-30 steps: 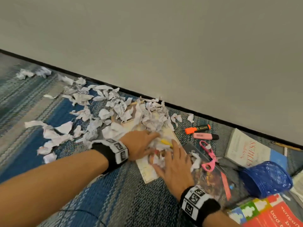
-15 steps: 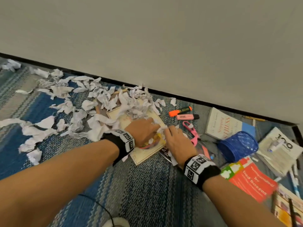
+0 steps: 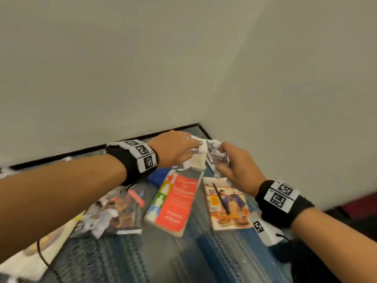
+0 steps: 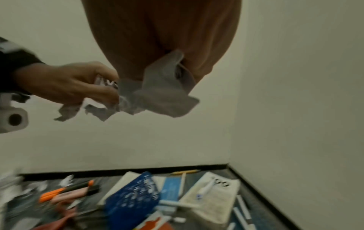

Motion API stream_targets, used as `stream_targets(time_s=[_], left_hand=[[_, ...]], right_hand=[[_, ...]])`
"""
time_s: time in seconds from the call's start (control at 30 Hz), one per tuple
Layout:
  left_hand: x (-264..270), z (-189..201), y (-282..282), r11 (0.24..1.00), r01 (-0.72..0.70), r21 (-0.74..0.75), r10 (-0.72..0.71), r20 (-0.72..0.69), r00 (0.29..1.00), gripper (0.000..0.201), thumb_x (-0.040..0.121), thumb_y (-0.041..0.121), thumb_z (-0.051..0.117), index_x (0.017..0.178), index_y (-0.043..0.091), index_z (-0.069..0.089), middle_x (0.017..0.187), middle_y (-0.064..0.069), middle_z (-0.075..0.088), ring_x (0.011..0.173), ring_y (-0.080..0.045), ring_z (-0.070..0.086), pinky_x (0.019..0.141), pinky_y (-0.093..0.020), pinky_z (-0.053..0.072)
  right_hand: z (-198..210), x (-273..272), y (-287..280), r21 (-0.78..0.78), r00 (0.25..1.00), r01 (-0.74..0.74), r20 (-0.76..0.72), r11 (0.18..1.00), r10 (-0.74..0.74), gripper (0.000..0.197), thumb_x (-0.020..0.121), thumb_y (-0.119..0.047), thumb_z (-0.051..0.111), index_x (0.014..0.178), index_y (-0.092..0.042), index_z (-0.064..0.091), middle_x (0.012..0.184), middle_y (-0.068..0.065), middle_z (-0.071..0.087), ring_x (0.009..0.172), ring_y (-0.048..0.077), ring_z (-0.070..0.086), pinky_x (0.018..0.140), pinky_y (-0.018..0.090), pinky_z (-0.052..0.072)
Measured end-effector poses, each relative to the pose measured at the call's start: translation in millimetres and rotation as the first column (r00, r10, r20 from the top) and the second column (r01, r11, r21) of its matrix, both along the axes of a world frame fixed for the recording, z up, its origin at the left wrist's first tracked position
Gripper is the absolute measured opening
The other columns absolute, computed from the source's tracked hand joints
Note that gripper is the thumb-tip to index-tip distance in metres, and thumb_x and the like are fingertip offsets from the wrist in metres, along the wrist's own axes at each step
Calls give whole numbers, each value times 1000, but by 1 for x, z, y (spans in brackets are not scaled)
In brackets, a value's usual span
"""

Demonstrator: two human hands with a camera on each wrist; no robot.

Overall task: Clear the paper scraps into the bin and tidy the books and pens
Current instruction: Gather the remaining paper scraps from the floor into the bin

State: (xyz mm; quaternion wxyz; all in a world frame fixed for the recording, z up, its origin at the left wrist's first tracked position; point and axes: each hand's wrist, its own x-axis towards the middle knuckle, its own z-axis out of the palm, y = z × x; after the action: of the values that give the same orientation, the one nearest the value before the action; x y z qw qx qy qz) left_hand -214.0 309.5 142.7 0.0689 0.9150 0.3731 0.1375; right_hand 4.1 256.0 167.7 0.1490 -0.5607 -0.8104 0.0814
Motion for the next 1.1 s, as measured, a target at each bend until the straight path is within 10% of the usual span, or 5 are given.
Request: stream_targets(time_s=[0.2, 0.37, 0.57, 0.9, 1.1], left_hand=[[165, 36, -24, 998, 47, 33, -50, 111, 993, 31, 97, 29, 44, 125, 21, 51, 105, -13, 60, 97, -33, 58, 73, -35, 39], [297, 44, -59, 995, 100, 5, -99, 207, 973, 25, 95, 33, 43, 112, 19, 57, 96, -10, 61, 90, -32, 60, 72, -37, 44], [413, 57, -124, 966, 257, 37, -255, 313, 915, 20, 94, 32, 45, 95, 17, 58, 80, -4, 57, 74, -27, 58, 66, -39, 49], [498, 51, -200, 951, 288, 114, -310, 398, 863, 18, 95, 31, 47, 92, 14, 52, 84, -3, 55, 70, -25, 55, 60, -34, 42], [549, 29, -218, 902, 318, -292, -198, 374, 906, 34, 97, 47, 37, 103, 18, 53, 99, -8, 58, 93, -27, 57, 83, -41, 48]], right_hand=[[24, 110, -55, 99, 986, 149, -91, 984, -140, 22, 81, -10, 61, 86, -22, 43, 73, -6, 49, 62, 4, 45, 56, 11, 32], [38, 201, -114, 154, 932, 322, -225, 934, -284, 22, 81, -36, 50, 94, -19, 54, 78, -14, 59, 67, -2, 56, 60, 8, 39], [57, 305, -193, 167, 887, 445, -216, 880, -408, 15, 83, -9, 61, 83, -19, 50, 66, -15, 53, 64, -5, 54, 56, 5, 36], [38, 400, -261, 104, 760, 635, -262, 766, -595, 23, 85, -18, 59, 77, -33, 44, 66, -13, 52, 65, -2, 53, 56, 10, 36], [4, 437, -274, -118, 669, 714, -177, 690, -722, 15, 92, -32, 53, 99, -21, 48, 96, -5, 57, 86, 11, 53, 68, 22, 39]])
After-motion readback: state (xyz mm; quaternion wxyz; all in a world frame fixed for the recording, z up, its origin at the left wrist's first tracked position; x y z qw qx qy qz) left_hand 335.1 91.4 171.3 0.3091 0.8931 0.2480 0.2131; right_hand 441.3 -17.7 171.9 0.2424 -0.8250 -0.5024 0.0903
